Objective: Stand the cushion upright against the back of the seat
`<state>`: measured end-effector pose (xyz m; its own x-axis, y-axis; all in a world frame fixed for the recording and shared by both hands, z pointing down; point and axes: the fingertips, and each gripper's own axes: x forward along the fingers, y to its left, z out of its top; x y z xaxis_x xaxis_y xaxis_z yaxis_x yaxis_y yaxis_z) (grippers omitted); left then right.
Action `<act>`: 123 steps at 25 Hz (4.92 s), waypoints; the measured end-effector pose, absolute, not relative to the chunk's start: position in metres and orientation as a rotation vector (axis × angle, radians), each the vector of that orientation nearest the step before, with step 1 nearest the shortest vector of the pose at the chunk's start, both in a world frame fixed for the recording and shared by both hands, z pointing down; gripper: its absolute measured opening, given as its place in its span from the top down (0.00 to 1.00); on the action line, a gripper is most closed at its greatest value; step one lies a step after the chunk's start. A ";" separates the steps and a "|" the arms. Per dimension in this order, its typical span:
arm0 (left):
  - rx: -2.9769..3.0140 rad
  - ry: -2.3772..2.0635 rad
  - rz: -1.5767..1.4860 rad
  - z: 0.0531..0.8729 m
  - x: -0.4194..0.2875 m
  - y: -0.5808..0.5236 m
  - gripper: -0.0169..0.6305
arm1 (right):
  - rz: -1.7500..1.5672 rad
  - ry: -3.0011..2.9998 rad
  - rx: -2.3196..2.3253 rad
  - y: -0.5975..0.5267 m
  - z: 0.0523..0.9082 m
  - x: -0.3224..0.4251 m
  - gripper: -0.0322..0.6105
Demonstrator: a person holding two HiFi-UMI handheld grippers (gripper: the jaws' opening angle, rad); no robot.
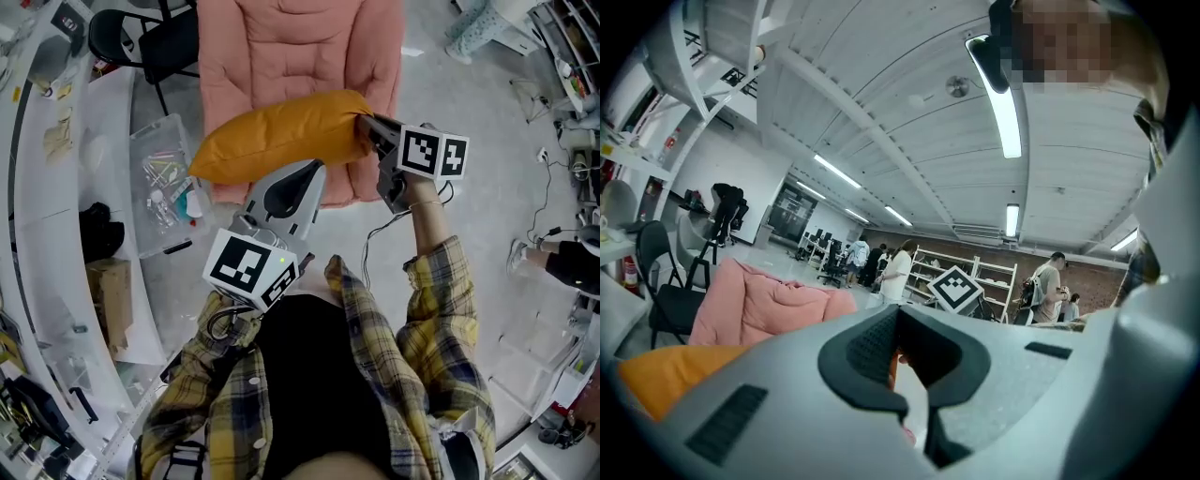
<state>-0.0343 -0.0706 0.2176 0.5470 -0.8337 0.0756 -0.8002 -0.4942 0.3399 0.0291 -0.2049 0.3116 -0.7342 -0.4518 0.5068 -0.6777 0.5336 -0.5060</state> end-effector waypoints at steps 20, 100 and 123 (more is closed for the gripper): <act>2.391 -1.308 -0.125 0.239 -0.074 -0.267 0.97 | 1.321 -2.347 1.094 -0.476 0.348 0.017 0.90; 2.517 -1.414 -0.123 0.198 -0.056 -0.134 0.97 | 0.057 -2.940 0.995 -0.159 0.164 -0.003 0.90; 2.577 -1.312 -0.034 0.186 -0.039 0.003 0.97 | 0.191 -2.886 1.032 0.019 0.180 -0.014 0.91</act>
<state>-0.0394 0.0035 0.1860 0.5947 -0.7987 0.0917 -0.7929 -0.5639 0.2308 -0.0141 0.0191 0.1804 -0.7720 -0.6264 0.1078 -0.6352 0.7667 -0.0934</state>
